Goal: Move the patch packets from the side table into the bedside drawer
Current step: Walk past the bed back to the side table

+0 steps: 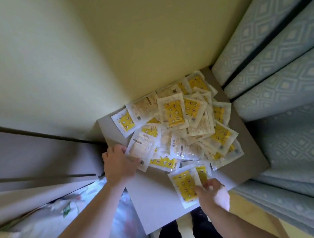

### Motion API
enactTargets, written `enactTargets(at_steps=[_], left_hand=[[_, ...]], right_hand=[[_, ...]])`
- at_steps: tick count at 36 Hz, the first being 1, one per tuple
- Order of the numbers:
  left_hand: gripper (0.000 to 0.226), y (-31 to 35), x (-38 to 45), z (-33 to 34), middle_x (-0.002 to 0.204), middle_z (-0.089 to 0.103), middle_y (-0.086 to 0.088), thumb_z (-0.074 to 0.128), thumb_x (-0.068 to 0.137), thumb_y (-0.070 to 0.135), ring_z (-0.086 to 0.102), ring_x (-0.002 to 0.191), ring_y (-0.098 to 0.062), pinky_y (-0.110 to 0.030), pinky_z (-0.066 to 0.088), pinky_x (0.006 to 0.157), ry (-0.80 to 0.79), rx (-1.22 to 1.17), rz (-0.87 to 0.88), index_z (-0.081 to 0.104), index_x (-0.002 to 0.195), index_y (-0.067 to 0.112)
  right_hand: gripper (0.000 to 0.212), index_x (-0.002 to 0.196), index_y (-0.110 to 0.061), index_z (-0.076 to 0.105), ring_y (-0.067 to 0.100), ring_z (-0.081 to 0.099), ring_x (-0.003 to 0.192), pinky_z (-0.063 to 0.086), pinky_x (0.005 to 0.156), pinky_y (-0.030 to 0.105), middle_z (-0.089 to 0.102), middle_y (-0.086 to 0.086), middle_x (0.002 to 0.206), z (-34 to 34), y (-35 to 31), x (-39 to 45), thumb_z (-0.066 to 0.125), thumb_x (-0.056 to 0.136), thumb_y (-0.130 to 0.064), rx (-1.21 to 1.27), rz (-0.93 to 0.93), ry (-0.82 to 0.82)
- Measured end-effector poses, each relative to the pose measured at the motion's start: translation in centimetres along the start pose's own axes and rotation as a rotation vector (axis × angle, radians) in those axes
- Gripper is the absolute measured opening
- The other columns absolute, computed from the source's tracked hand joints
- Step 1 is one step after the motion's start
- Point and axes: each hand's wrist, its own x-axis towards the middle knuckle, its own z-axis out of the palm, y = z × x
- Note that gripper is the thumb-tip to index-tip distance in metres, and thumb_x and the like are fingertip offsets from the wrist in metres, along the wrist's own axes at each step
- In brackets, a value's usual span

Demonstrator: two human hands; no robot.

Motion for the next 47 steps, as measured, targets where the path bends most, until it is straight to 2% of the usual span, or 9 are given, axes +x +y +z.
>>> enactTargets(at_steps=[6,11,19,23,27,29,34,39,47], left_hand=[[0.019,0.5,-1.6,-0.2,0.106,0.053,-0.004,0.071,0.084,0.03,0.045,0.107,-0.029,-0.035,0.041,0.091,-0.024,-0.017,-0.014,0.06,0.093,0.017],[0.032,0.5,-2.8,-0.3,0.089,0.058,0.003,0.075,0.079,0.03,0.048,0.091,-0.018,-0.034,0.04,0.063,-0.043,-0.192,-0.132,0.046,0.09,0.023],[0.023,-0.5,-4.3,-1.3,0.08,0.056,0.011,0.07,0.089,0.02,0.06,0.089,-0.026,-0.035,0.05,0.072,0.063,-0.211,-0.021,0.06,0.076,0.037],[0.029,-0.3,-4.6,-2.2,0.091,0.054,0.013,0.07,0.083,0.004,0.057,0.081,-0.022,-0.034,0.049,0.072,0.15,-0.245,0.188,0.064,0.081,0.032],[0.018,0.5,-3.6,-2.8,0.106,0.055,0.013,0.068,0.086,0.002,0.054,0.099,-0.016,-0.025,0.043,0.084,0.15,-0.224,0.419,0.068,0.09,0.019],[0.016,1.3,-2.5,-3.1,0.108,0.057,0.008,0.069,0.086,0.002,0.054,0.103,-0.015,-0.02,0.039,0.085,0.121,-0.172,0.495,0.067,0.09,0.017],[0.009,3.6,0.8,-2.9,0.139,0.053,0.003,0.072,0.087,0.012,0.052,0.122,-0.023,-0.036,0.052,0.09,-0.037,0.041,0.628,0.07,0.086,0.02],[0.013,6.5,2.3,-3.3,0.155,0.038,0.011,0.069,0.088,0.02,0.042,0.129,-0.021,-0.032,0.049,0.093,-0.192,0.233,0.723,0.074,0.081,0.029],[0.006,7.0,3.1,-3.4,0.123,0.057,0.012,0.073,0.084,0.03,0.038,0.114,-0.017,-0.036,0.042,0.099,-0.189,0.268,0.696,0.076,0.088,0.032]], right_hand=[[0.016,0.097,-0.019,0.053,0.009,0.057,0.068,0.04,0.054,0.024,0.062,-0.006,0.083,-0.7,-0.7,-1.4,0.066,0.087,-0.015,0.057,-0.032,-0.037],[0.024,0.101,-0.028,0.052,0.007,0.064,0.073,0.043,0.055,0.02,0.068,-0.01,0.09,-2.8,-0.4,-3.5,0.065,0.09,-0.012,0.05,-0.197,-0.066],[0.018,0.099,-0.042,0.061,0.0,0.058,0.083,0.043,0.061,0.017,0.063,-0.02,0.093,-7.3,-3.2,-3.4,0.062,0.097,-0.024,0.01,-0.496,-0.098],[0.012,0.108,-0.027,0.066,0.008,0.064,0.089,0.044,0.066,0.016,0.067,-0.01,0.098,-8.3,-6.1,-0.4,0.058,0.099,-0.028,0.071,-0.558,-0.061],[0.021,0.108,-0.017,0.07,0.019,0.068,0.083,0.053,0.062,0.031,0.071,-0.001,0.09,-8.7,-9.2,2.9,0.057,0.1,-0.031,0.069,-0.575,0.031],[0.022,0.108,-0.016,0.069,0.023,0.069,0.083,0.057,0.067,0.038,0.071,0.003,0.091,-8.8,-10.5,3.8,0.056,0.1,-0.032,0.051,-0.576,0.046],[0.027,0.12,-0.015,0.066,0.005,0.056,0.07,0.039,0.054,0.02,0.065,0.002,0.092,-9.4,-11.1,4.3,0.051,0.103,-0.03,-0.03,-0.542,0.033],[0.023,0.114,-0.017,0.068,0.02,0.064,0.091,0.042,0.062,0.022,0.066,0.002,0.105,-9.1,-7.9,5.2,0.053,0.102,-0.029,-0.141,-0.574,0.025],[0.015,0.106,-0.015,0.068,0.015,0.058,0.097,0.043,0.081,0.027,0.058,-0.005,0.104,-8.9,-2.1,3.2,0.055,0.1,-0.016,-0.156,-0.658,-0.03]])
